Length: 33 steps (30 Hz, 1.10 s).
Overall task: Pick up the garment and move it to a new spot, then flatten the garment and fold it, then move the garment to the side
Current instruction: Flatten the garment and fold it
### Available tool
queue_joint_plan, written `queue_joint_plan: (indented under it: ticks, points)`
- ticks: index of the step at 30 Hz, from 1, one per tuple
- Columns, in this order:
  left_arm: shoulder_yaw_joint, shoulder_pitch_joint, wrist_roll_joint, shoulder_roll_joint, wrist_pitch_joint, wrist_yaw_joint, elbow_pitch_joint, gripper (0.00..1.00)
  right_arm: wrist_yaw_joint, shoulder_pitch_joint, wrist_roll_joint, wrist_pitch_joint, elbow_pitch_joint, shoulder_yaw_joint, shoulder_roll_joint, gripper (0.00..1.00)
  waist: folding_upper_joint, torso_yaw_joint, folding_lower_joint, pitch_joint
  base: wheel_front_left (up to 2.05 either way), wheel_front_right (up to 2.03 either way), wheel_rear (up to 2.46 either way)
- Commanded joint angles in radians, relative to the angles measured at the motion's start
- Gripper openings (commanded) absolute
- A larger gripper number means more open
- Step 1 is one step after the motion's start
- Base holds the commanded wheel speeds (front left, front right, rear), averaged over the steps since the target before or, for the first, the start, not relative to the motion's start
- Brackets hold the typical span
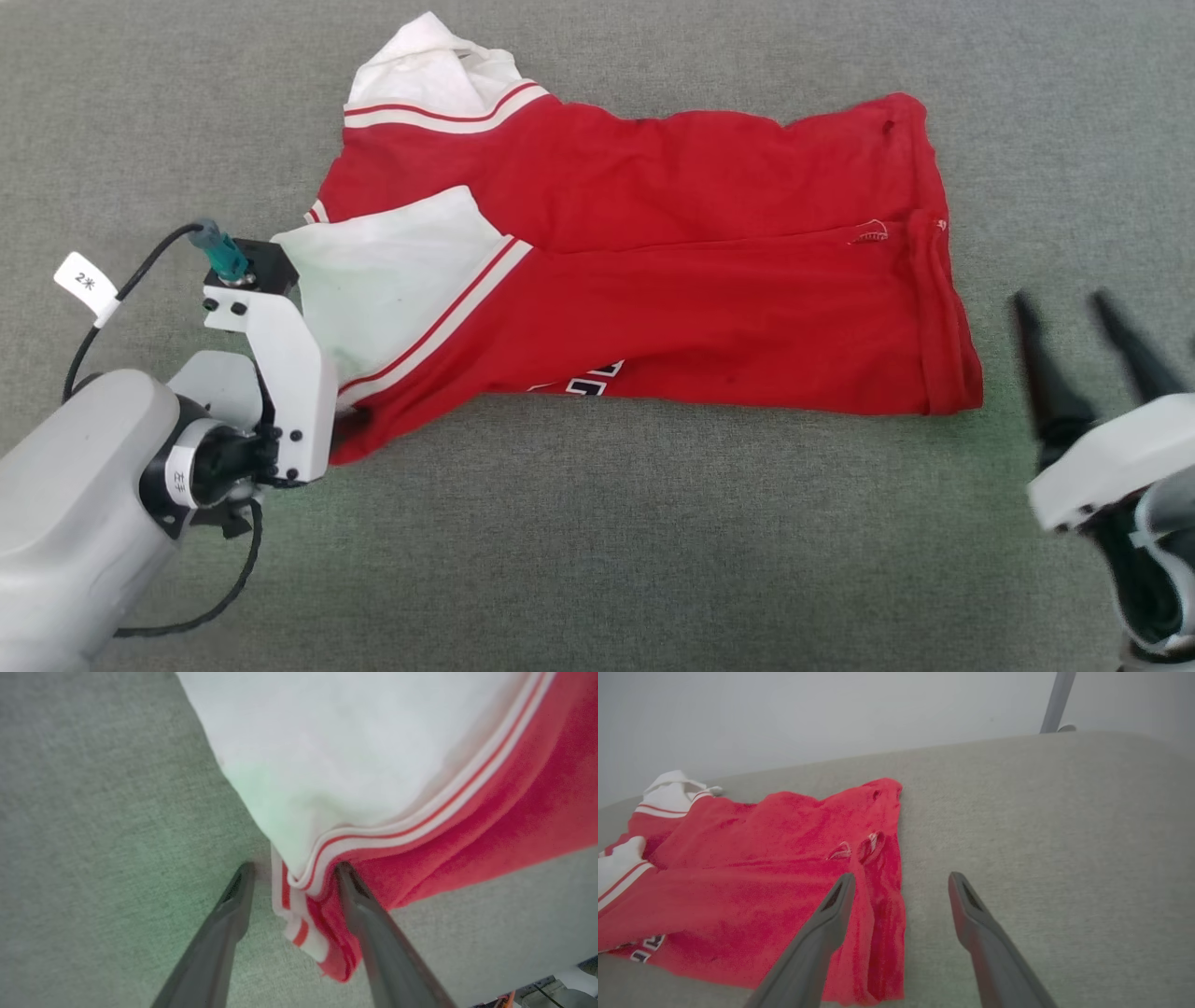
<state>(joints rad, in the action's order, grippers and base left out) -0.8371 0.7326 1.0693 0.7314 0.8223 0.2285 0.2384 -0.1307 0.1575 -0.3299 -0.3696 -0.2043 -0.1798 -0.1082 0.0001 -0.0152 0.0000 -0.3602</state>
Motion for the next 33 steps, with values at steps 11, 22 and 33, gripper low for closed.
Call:
queue_joint_plan:
  ticks: [11, 22, 33]
  points:
    - [-0.031, 0.030, -0.015, -0.065, -0.033, -0.075, 0.105, 0.00, 0.000, -0.007, -0.072, -0.286, 0.059, 0.052, -0.039, 1.00, -0.0001, 0.027, 0.0000, -0.001, 0.00, 0.00, 0.00]
    - [-0.041, 0.055, -0.013, -0.112, -0.049, -0.105, 0.152, 0.00, 0.000, 0.069, -0.038, -0.529, 0.241, 0.091, -0.076, 0.46, -0.0001, 0.067, 0.0000, -0.021, 0.00, 0.00, 0.00]
    - [-0.022, 0.074, -0.003, -0.077, -0.030, -0.095, 0.136, 0.00, 0.000, 0.111, -0.093, -0.647, 0.192, 0.083, -0.145, 0.00, -0.0001, 0.082, 0.0000, -0.004, 0.00, 0.00, 0.00]
